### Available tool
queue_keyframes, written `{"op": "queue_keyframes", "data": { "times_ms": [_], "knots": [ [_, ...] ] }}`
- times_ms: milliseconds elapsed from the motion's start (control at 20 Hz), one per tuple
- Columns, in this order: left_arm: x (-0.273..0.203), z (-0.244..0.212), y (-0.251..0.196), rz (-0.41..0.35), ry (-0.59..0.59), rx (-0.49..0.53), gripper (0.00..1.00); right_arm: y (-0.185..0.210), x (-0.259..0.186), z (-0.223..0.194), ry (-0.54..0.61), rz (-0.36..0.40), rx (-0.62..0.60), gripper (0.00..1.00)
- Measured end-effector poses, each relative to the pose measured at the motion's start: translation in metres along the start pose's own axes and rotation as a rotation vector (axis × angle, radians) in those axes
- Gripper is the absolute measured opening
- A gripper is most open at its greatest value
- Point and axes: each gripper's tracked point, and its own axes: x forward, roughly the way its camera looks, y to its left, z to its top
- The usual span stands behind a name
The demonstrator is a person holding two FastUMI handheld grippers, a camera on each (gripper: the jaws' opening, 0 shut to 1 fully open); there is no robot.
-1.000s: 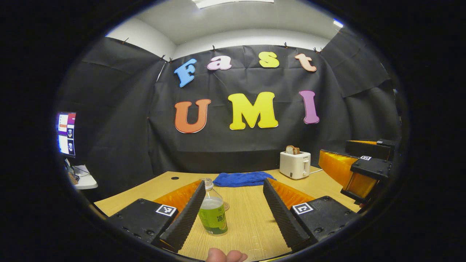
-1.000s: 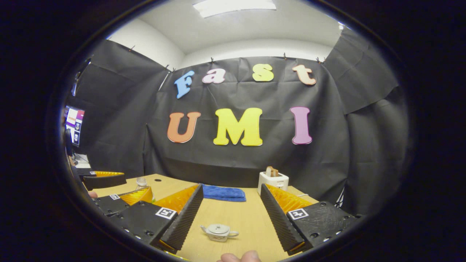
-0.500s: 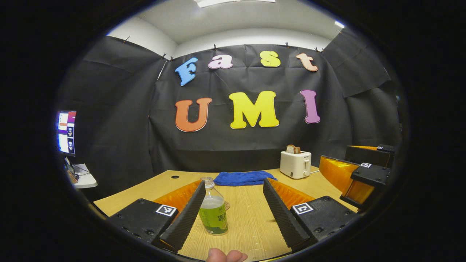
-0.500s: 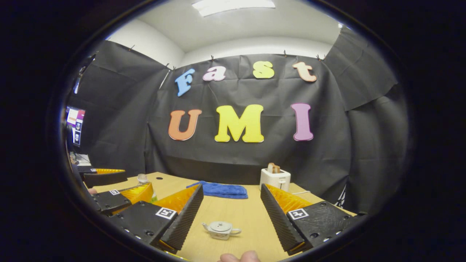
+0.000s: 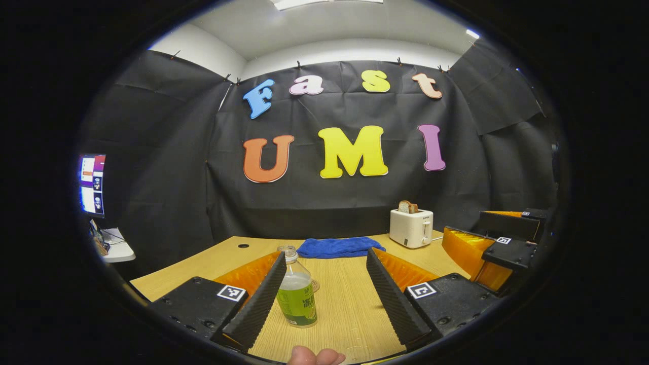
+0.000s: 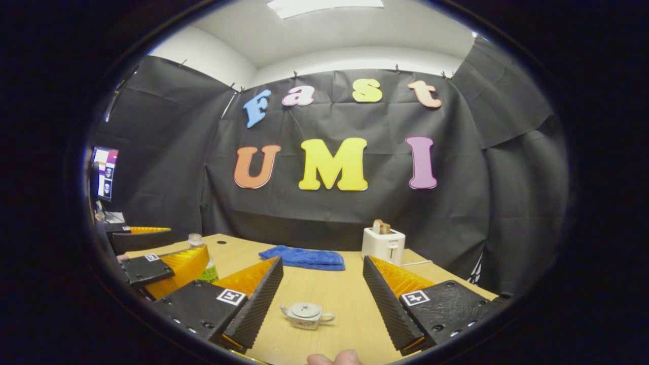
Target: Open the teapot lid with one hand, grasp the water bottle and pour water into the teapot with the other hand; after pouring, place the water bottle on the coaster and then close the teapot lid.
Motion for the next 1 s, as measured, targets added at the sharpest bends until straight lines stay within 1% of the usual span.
{"op": "queue_keyframes", "data": {
  "times_ms": [200, 300, 400, 450, 500, 550, 600, 650, 850, 1000],
  "knots": [
    [0.001, -0.001, 0.005, 0.010, 0.005, 0.004, 0.99, -0.003, 0.008, -0.018, 0.016, -0.001, 0.002, 0.95],
    [0.002, -0.005, 0.010, 0.014, 0.017, 0.003, 0.99, 0.001, 0.014, -0.039, 0.054, 0.014, -0.004, 0.95],
    [0.002, -0.004, 0.015, 0.024, 0.019, 0.001, 0.99, -0.003, 0.020, -0.062, 0.100, 0.013, -0.014, 0.95],
    [0.003, -0.004, 0.017, 0.029, 0.017, 0.000, 0.99, -0.005, 0.024, -0.073, 0.123, 0.006, -0.018, 0.93],
    [0.004, -0.004, 0.019, 0.033, 0.018, -0.001, 0.99, -0.005, 0.027, -0.086, 0.151, 0.007, -0.019, 0.93],
    [0.003, -0.006, 0.022, 0.037, 0.022, -0.004, 0.99, -0.003, 0.030, -0.094, 0.175, 0.008, -0.016, 0.98],
    [0.003, -0.007, 0.024, 0.041, 0.025, -0.008, 0.99, 0.001, 0.034, -0.099, 0.187, 0.017, -0.013, 0.96],
    [0.005, -0.008, 0.027, 0.046, 0.026, -0.013, 0.99, 0.006, 0.038, -0.100, 0.189, 0.020, -0.014, 0.98],
    [0.007, -0.013, 0.043, 0.072, 0.042, -0.026, 0.99, 0.025, 0.062, -0.114, 0.221, 0.033, -0.040, 0.95],
    [0.009, -0.012, 0.055, 0.096, 0.045, -0.037, 0.99, 0.030, 0.079, -0.126, 0.247, 0.029, -0.036, 0.96]
  ]
}}
